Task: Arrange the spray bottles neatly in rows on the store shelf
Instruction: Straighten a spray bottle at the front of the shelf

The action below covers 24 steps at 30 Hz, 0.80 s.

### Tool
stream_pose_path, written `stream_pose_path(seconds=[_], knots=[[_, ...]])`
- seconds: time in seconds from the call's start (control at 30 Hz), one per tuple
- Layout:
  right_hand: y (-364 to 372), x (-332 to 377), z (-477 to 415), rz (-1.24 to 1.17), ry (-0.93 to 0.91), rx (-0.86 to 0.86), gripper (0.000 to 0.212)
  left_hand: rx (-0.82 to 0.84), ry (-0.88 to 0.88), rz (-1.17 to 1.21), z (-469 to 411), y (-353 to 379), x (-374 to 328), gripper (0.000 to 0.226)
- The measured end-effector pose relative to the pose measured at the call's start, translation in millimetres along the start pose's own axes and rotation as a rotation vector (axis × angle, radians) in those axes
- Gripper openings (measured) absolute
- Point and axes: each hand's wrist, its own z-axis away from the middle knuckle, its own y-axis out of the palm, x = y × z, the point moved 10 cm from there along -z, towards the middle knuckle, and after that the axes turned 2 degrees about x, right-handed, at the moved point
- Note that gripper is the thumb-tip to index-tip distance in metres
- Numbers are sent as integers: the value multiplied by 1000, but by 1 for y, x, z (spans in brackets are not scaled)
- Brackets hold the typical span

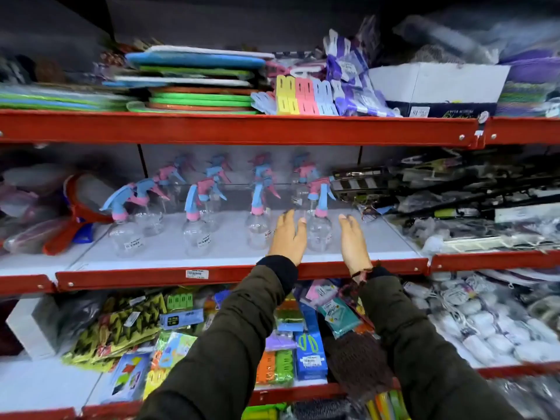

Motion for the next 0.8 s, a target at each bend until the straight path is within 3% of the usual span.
stream_pose_path(seconds=[0.2,0.3,0.8], knots=[[17,-30,-35,-20,181,66,41,234,-275,118,-31,49,36,56],[27,-35,-49,-25,159,119,27,298,-292,118,-41,64,43,54],[5,-34,-16,-15,98,120,25,326,-262,108,-3,69,36,55]])
